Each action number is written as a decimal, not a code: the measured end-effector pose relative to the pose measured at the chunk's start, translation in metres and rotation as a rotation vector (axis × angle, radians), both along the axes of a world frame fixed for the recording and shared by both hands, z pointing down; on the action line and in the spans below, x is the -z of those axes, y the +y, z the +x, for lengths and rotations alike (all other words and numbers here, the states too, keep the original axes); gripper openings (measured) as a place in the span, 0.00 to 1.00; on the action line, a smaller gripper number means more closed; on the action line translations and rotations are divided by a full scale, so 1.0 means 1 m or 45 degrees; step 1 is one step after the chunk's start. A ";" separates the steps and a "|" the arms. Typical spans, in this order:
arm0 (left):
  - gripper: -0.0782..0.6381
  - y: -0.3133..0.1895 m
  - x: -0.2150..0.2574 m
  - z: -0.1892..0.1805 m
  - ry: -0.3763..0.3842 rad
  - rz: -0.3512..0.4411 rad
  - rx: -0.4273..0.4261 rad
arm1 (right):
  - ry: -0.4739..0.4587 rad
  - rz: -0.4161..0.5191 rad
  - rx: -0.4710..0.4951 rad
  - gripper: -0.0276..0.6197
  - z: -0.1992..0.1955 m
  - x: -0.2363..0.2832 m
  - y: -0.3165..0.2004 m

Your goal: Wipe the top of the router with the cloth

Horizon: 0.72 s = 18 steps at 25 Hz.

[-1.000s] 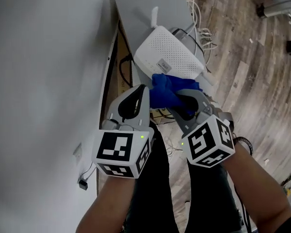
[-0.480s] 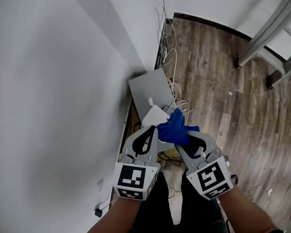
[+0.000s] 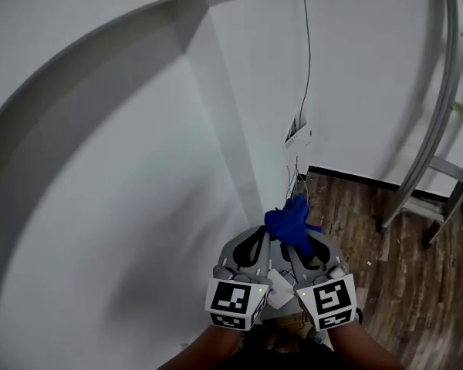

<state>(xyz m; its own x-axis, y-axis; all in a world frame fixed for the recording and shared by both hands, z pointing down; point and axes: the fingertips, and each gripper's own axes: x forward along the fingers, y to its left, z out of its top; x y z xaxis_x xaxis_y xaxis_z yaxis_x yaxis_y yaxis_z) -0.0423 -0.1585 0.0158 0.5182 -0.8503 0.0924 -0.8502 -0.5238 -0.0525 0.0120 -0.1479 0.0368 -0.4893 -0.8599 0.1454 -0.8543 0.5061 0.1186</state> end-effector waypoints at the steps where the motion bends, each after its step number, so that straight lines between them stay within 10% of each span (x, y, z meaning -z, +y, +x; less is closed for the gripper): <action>1: 0.11 0.004 0.007 -0.001 0.006 0.017 0.013 | -0.008 0.022 -0.016 0.22 0.001 0.008 0.001; 18: 0.11 -0.004 0.020 0.006 0.058 0.027 0.033 | -0.053 0.105 -0.112 0.20 0.014 0.042 -0.011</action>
